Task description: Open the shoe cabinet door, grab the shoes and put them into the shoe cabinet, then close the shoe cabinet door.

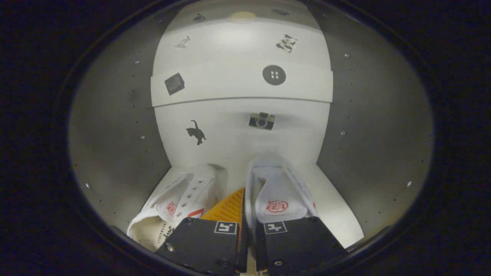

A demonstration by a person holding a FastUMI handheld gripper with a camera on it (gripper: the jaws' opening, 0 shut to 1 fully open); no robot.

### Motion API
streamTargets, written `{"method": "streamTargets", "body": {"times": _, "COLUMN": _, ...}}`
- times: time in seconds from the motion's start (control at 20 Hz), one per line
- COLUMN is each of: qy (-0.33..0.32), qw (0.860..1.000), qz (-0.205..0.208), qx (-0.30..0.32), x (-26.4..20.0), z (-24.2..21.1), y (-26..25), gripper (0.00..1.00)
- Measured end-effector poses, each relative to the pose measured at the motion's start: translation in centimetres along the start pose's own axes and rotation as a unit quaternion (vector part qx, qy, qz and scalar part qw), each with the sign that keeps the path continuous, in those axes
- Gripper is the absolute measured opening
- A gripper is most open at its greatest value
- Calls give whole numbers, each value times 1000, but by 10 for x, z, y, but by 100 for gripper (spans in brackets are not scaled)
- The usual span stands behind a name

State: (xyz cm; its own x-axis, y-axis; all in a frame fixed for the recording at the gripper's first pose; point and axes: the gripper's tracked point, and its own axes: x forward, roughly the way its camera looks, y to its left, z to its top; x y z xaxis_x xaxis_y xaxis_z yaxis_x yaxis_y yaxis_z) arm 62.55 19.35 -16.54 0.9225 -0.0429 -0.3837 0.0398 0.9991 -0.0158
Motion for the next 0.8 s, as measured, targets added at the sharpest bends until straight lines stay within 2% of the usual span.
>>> {"method": "streamTargets", "body": {"times": 0.25, "qy": 26, "qw": 1000, "qz": -14, "qx": -1, "x": 4, "z": -5, "y": 0, "gripper": 13}}
{"method": "streamTargets", "body": {"times": 0.4, "qy": 39, "qw": 999, "qz": -13, "qx": 10, "x": -3, "z": -9, "y": -4, "gripper": 20}}
{"method": "streamTargets", "body": {"times": 0.55, "qy": 35, "qw": 999, "qz": -6, "qx": 16, "x": -18, "z": -13, "y": -4, "gripper": 48}}
{"method": "streamTargets", "body": {"times": 0.8, "qy": -4, "qw": 1000, "qz": -4, "qx": -21, "x": -73, "z": -16, "y": 3, "gripper": 67}}
